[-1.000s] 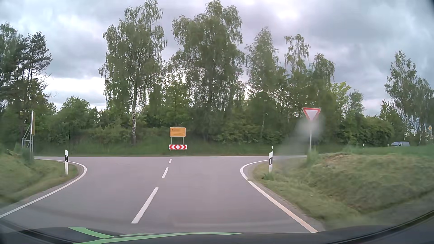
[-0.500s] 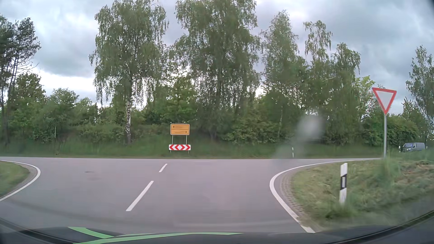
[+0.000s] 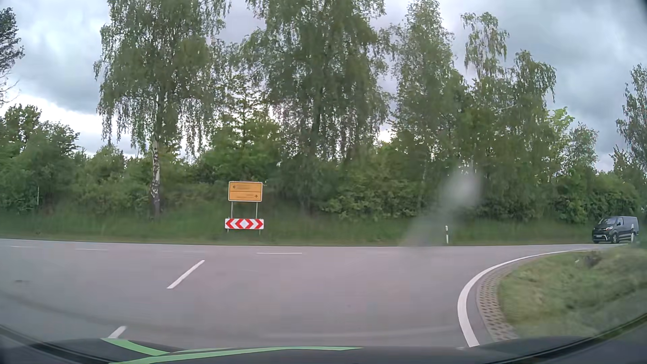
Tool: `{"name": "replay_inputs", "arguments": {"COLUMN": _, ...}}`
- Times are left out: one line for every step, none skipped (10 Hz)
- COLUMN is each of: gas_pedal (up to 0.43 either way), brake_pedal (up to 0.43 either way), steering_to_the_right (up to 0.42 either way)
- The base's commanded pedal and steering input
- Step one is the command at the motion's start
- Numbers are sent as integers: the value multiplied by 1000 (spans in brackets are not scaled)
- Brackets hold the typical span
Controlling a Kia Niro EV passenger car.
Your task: Follow the waypoints while adhering to traffic rules and regulations
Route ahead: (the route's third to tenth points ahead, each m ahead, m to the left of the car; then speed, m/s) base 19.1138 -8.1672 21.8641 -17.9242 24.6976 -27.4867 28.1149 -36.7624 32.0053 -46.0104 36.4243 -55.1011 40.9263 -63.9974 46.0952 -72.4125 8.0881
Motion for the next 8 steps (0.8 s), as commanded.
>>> {"name": "replay_inputs", "arguments": {"gas_pedal": 0, "brake_pedal": 293, "steering_to_the_right": 127}}
{"name": "replay_inputs", "arguments": {"gas_pedal": 0, "brake_pedal": 287, "steering_to_the_right": 147}}
{"name": "replay_inputs", "arguments": {"gas_pedal": 0, "brake_pedal": 287, "steering_to_the_right": 160}}
{"name": "replay_inputs", "arguments": {"gas_pedal": 0, "brake_pedal": 280, "steering_to_the_right": 175}}
{"name": "replay_inputs", "arguments": {"gas_pedal": 0, "brake_pedal": 280, "steering_to_the_right": 186}}
{"name": "replay_inputs", "arguments": {"gas_pedal": 0, "brake_pedal": 280, "steering_to_the_right": 204}}
{"name": "replay_inputs", "arguments": {"gas_pedal": 0, "brake_pedal": 280, "steering_to_the_right": 220}}
{"name": "replay_inputs", "arguments": {"gas_pedal": 0, "brake_pedal": 274, "steering_to_the_right": 229}}
